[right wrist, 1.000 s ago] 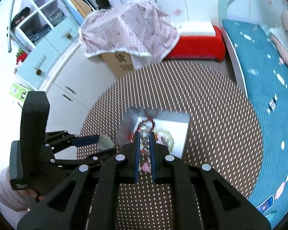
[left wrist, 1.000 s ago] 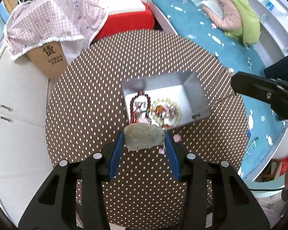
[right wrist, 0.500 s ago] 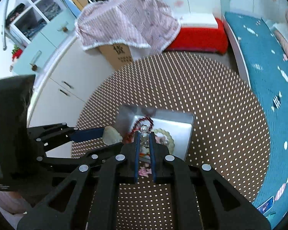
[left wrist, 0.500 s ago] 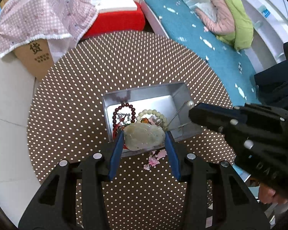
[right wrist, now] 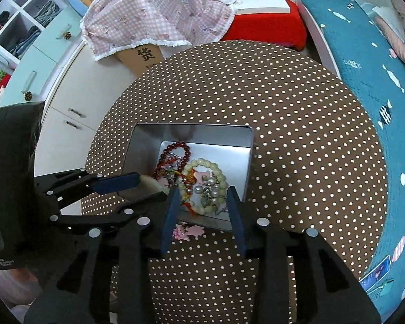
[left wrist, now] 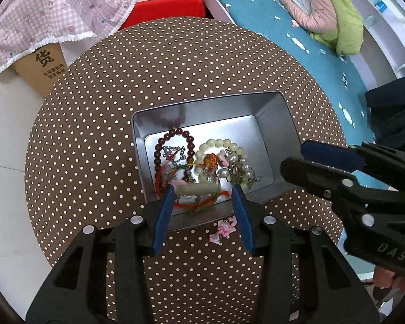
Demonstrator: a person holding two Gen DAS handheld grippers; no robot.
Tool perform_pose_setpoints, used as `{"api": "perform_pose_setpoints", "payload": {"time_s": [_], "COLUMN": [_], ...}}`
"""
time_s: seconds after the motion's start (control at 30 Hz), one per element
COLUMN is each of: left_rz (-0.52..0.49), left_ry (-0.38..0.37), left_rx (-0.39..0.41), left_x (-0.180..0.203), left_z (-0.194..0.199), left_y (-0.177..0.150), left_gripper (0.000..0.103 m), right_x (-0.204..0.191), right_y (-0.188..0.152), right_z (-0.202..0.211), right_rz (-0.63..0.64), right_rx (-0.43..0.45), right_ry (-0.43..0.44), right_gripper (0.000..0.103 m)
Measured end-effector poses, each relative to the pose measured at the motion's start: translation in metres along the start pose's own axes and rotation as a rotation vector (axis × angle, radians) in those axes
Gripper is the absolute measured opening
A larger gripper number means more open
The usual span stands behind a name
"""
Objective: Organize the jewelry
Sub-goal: 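Return both tools to the pink charms and close the left tool on one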
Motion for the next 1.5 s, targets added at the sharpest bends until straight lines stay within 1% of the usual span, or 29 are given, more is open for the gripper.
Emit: {"api": "perform_pose_setpoints", "payload": {"time_s": [0.3,0.37,0.47,0.57,0.73,0.87,1.07,1.17,1.2,1.23,1.27,1.33,1.37,1.4,1.5], "left_rz": [-0.004,-0.012,-0.025,-0.027,-0.024,-0.033,-0.064,-0.045,-0.042,-0.039,-0.038,-0.039,-0.048,-0.053,-0.056], "left_ry": [0.000,0.000,-0.010,-0.017,-0.026,-0.043,-0.028,-0.006,0.002,0.007,0.006,0.004,0.005,0.000,0.003], "left_rx": [0.032,0.042,0.059,0.048,0.002,-0.027,-0.056,-0.067,-0.066,-0.060,-0.044,-0.044,-0.043,-0.045,-0.047], "left_x": [-0.003,-0.002,0.000,0.000,0.000,0.005,0.016,0.015,0.014,0.014,0.014,0.014,0.015,0.016,0.019], "left_z": [0.019,0.026,0.034,0.036,0.024,0.007,-0.022,-0.035,-0.037,-0.039,-0.038,-0.039,-0.039,-0.040,-0.041], "left_y": [-0.011,-0.018,-0.030,-0.046,-0.069,-0.076,-0.079,-0.078,-0.078,-0.078,-0.077,-0.076,-0.077,-0.077,-0.077], "left_gripper": [0.045,0.046,0.050,0.050,0.050,0.050,0.050,0.041,0.037,0.035,0.031,0.026,0.016,0.008,0.008], "right_x": [0.002,0.001,0.001,0.000,-0.004,-0.004,0.000,-0.003,-0.002,-0.001,-0.001,0.000,0.000,0.000,0.001], "right_y": [-0.014,-0.018,-0.024,-0.032,-0.049,-0.059,-0.073,-0.080,-0.080,-0.080,-0.080,-0.080,-0.080,-0.081,-0.079], "right_z": [0.012,0.015,0.018,0.020,0.014,0.006,-0.008,-0.016,-0.018,-0.019,-0.020,-0.022,-0.024,-0.025,-0.025], "right_rz": [-0.026,-0.026,-0.030,-0.031,-0.027,-0.032,-0.032,-0.028,-0.029,-0.031,-0.033,-0.035,-0.036,-0.038,-0.040], "right_rx": [0.016,0.021,0.029,0.029,0.001,-0.029,-0.076,-0.091,-0.097,-0.100,-0.103,-0.108,-0.111,-0.115,-0.123], "right_ry": [-0.015,-0.016,-0.019,-0.023,-0.023,-0.025,-0.038,-0.040,-0.037,-0.035,-0.033,-0.030,-0.029,-0.029,-0.031], "right_gripper": [0.036,0.036,0.036,0.036,0.036,0.036,0.036,0.036,0.036,0.036,0.036,0.036,0.036,0.036,0.036]}}
Point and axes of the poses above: each gripper's, at about its wrist camera, not at the fingertips, and z roughly against the way its jaws point, x to its right, y to its top, the point moved 7 cm from there along -z, roughly the way its jaws point, and after that the axes turned 5 degrees about y, right-handed, at the moved point
